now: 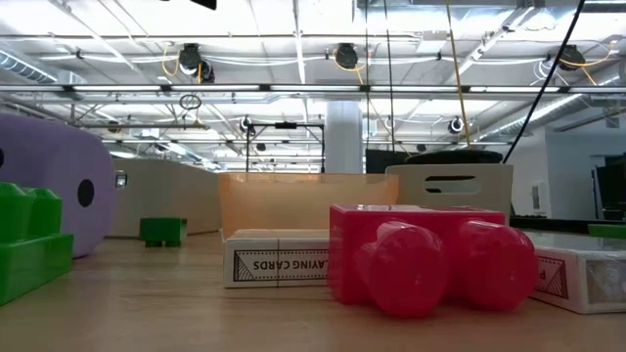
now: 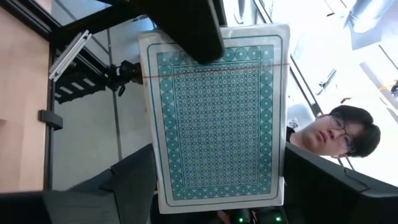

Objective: Pick & Place Toys
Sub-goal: Put the light blue deck of cards into the right gray bin

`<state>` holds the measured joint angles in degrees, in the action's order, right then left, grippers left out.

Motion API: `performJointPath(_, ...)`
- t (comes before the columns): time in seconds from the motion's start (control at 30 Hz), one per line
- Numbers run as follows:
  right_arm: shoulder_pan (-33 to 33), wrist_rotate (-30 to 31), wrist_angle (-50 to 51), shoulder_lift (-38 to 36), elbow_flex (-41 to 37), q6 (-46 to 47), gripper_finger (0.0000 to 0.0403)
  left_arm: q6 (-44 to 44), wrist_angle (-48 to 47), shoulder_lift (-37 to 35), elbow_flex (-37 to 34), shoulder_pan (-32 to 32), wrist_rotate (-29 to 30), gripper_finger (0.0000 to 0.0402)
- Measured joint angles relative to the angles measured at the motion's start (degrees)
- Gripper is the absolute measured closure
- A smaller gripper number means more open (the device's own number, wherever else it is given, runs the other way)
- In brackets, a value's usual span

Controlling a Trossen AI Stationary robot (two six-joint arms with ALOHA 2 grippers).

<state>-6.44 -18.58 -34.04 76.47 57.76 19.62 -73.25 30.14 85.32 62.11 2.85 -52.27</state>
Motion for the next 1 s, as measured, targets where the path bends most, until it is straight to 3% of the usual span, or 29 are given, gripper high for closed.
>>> performJointPath(0.27, -0.07, 0.1, 0.0, 0.14, -0.04, 1.54, 0.0338, 0.21, 0.44, -0.13, 0.01, 1.0, 2.47, 0.0053)
performJointPath(0.43, -0.07, 0.29, -0.27, 0.18, -0.13, 1.77, 0.0337, 0.12, 2.52, -0.13, 0.04, 4.14, 1.93, 0.0046)
performJointPath(0.7, 0.15, 2.62, 1.96, 0.04, -0.11, 3.3, 0.0338, -0.4, 7.72, -0.29, 0.07, 11.43, -2.69, 0.0066)
performJointPath(1.0, 3.75, 6.92, 15.25, -1.85, -0.11, 5.6, 0.0338, 2.57, 7.39, -2.85, 0.07, 19.57, -8.54, 0.0112)
